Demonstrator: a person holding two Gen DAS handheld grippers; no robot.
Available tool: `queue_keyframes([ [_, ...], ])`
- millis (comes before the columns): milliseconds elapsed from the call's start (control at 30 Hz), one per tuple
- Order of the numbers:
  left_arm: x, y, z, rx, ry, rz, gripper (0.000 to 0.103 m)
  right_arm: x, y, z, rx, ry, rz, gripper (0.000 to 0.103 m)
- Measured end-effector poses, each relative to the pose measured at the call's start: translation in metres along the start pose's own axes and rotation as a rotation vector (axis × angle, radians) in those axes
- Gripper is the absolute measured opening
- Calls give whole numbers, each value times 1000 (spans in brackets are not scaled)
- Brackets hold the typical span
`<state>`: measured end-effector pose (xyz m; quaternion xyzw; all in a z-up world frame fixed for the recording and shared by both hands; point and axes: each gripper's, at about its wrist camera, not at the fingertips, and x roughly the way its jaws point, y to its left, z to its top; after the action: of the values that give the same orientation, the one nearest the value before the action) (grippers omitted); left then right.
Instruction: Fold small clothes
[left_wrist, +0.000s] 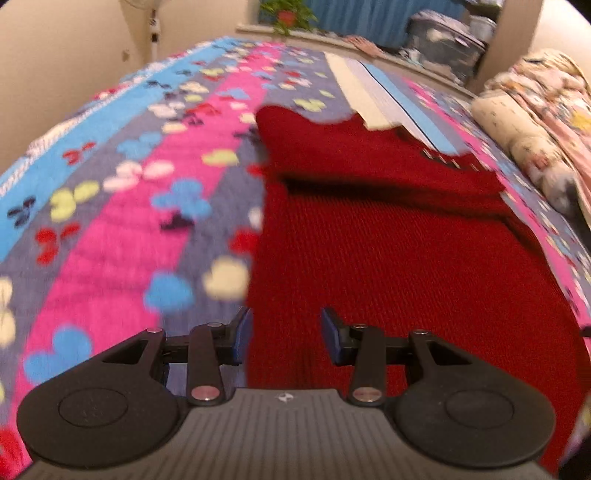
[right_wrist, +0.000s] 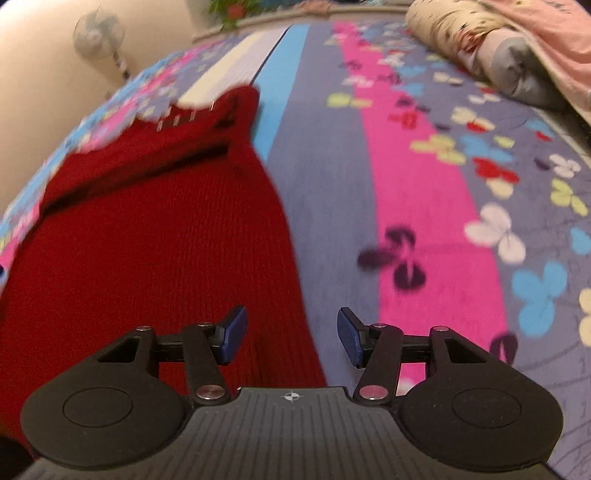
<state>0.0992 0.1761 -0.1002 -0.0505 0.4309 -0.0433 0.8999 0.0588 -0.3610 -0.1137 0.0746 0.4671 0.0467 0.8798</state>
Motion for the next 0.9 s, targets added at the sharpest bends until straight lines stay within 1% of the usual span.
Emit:
queue_keyframes([
  [100, -19, -2, -29, -19, 55, -13, 46, 6, -3, -14, -22, 73, -4, 57],
  [133, -26, -2, -40, -28, 80, -17, 46, 6, -5, -16, -20, 83, 3, 58],
  [167, -31, -4, -48, -33, 95, -11, 46, 4, -5, -17, -17, 87, 15, 59],
  [300, -41, -2, -78, -56, 158, 55, 46, 2, -4, -20, -19, 105, 37, 60],
  [333, -39, 0, -86, -77, 181, 57, 46, 2, -2, -21, -30, 106, 34, 60],
  [400, -34, 2, -94, -112, 223, 39, 46, 1, 1, -22, -43, 108, 35, 59],
  [433, -33, 1, -97, -118, 224, 35, 46, 1, 3, -23, -44, 109, 41, 57],
  [467, -33, -3, -97, -99, 214, 41, 43, 0, 5, -23, -51, 110, 51, 48],
  [500, -34, -7, -98, -73, 206, 40, 31, -1, 9, -24, -61, 107, 59, 39],
  [533, -36, -11, -98, -46, 193, 39, 12, -2, 11, -24, -71, 105, 65, 34],
  [567, -41, -13, -97, -30, 170, 39, 11, -4, 10, -23, -73, 103, 78, 23],
  [600, -45, -15, -95, -27, 153, 32, 11, -7, 9, -22, -63, 97, 97, 19],
  [700, -61, -13, -96, -47, 90, -8, 10, -24, 5, -17, -29, 46, 161, 19],
  [733, -63, -14, -96, -58, 83, -15, 11, -27, 4, -17, -32, 40, 164, 19],
  [767, -63, -13, -97, -74, 90, -19, 12, -26, 4, -18, -44, 48, 148, 20],
  [800, -59, -12, -99, -88, 108, -15, 15, -22, 4, -20, -53, 74, 125, 25],
  [833, -54, -11, -100, -94, 138, -11, 23, -15, 5, -22, -61, 111, 104, 28],
  [867, -48, -11, -102, -92, 170, 3, 25, -10, 6, -26, -77, 144, 86, 32],
  [900, -43, -10, -103, -90, 195, 19, 25, -9, 9, -27, -91, 146, 79, 34],
])
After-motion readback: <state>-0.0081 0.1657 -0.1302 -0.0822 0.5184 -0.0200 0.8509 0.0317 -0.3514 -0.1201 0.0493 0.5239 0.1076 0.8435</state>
